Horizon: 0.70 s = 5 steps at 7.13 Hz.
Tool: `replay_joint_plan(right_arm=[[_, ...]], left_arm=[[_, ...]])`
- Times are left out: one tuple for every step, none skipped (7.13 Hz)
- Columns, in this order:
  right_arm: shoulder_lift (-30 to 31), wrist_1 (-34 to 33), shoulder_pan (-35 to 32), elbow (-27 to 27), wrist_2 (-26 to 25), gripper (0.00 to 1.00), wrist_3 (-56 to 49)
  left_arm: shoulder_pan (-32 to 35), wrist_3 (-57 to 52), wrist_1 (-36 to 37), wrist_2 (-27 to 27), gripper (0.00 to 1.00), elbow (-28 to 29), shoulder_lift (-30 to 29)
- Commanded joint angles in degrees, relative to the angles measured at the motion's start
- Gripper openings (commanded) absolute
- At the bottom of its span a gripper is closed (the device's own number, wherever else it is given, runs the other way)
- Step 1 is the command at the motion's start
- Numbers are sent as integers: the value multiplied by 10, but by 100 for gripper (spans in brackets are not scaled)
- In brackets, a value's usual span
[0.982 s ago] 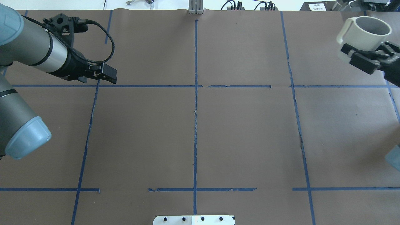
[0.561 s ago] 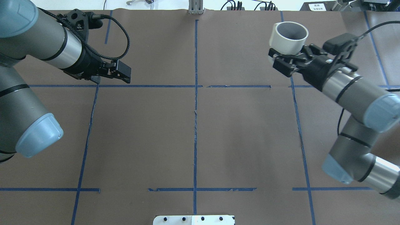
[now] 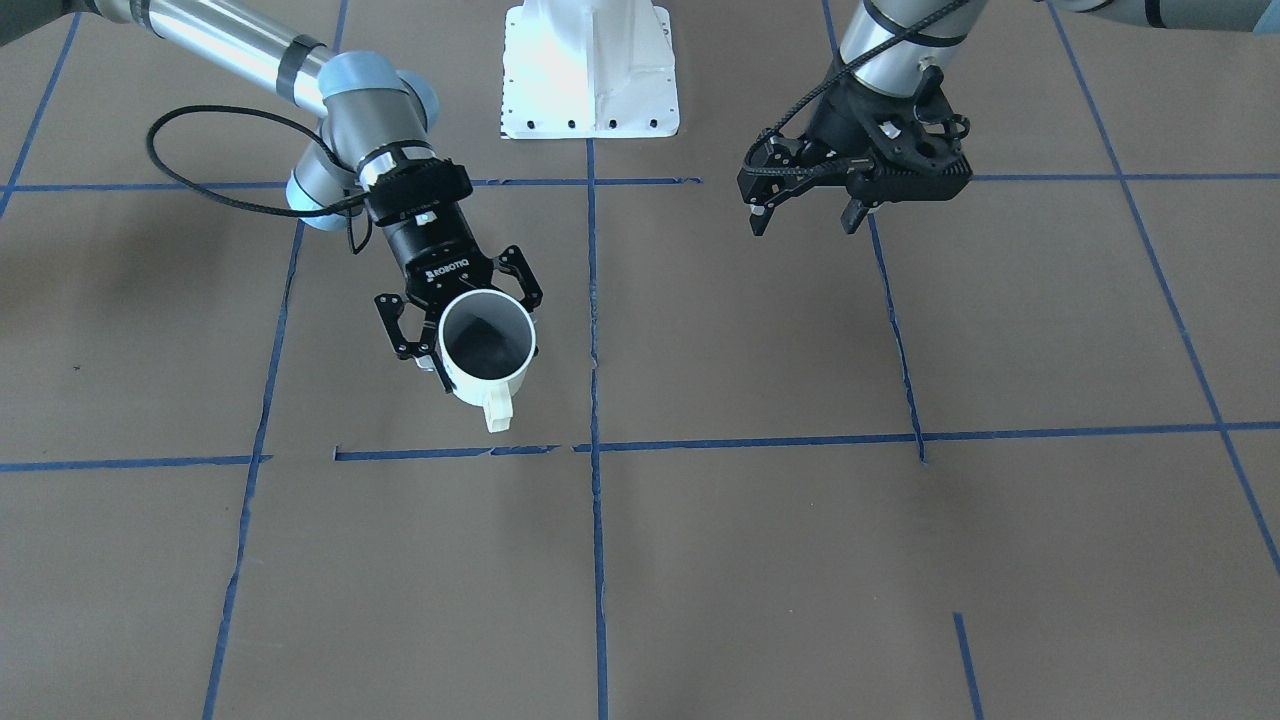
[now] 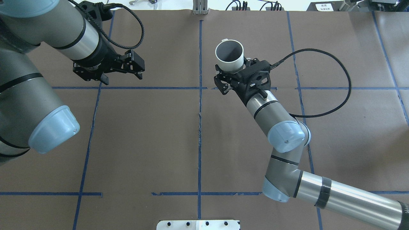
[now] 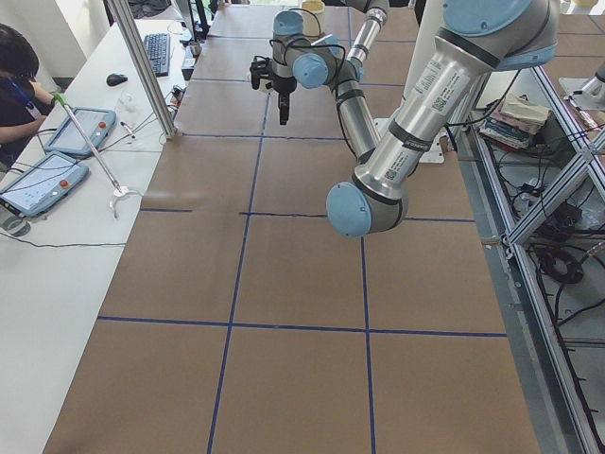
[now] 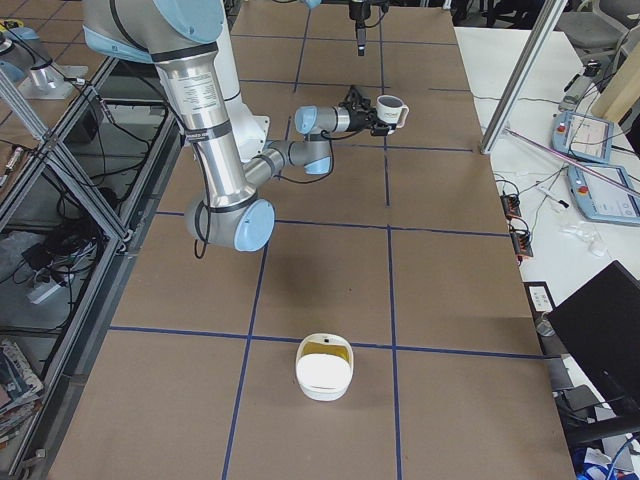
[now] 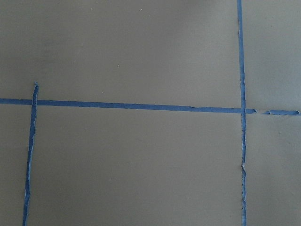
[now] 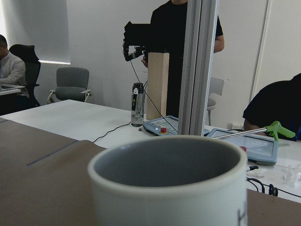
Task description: Left arm hands cup to right arm to dump lemon
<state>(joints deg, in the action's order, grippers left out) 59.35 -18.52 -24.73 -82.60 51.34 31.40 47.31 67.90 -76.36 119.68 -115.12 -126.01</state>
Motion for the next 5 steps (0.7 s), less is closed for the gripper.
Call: replay_joint_plan(right_arm=[[-41, -22, 16, 32, -24, 10, -78], [-62, -52, 43, 33, -78, 10, -79], [-80, -66, 65, 33, -97, 11, -79], [-85, -66, 82, 32, -106, 11, -78], [-88, -66, 98, 32, -118, 12, -78]], left_arm=[[-1, 52, 1, -5, 87, 26, -40], [-1, 84, 0, -6, 82, 40, -54], [-1, 100, -3, -5, 79, 50, -68], [-1, 108, -5, -4, 78, 51, -75], [-2, 120, -5, -4, 78, 60, -89]])
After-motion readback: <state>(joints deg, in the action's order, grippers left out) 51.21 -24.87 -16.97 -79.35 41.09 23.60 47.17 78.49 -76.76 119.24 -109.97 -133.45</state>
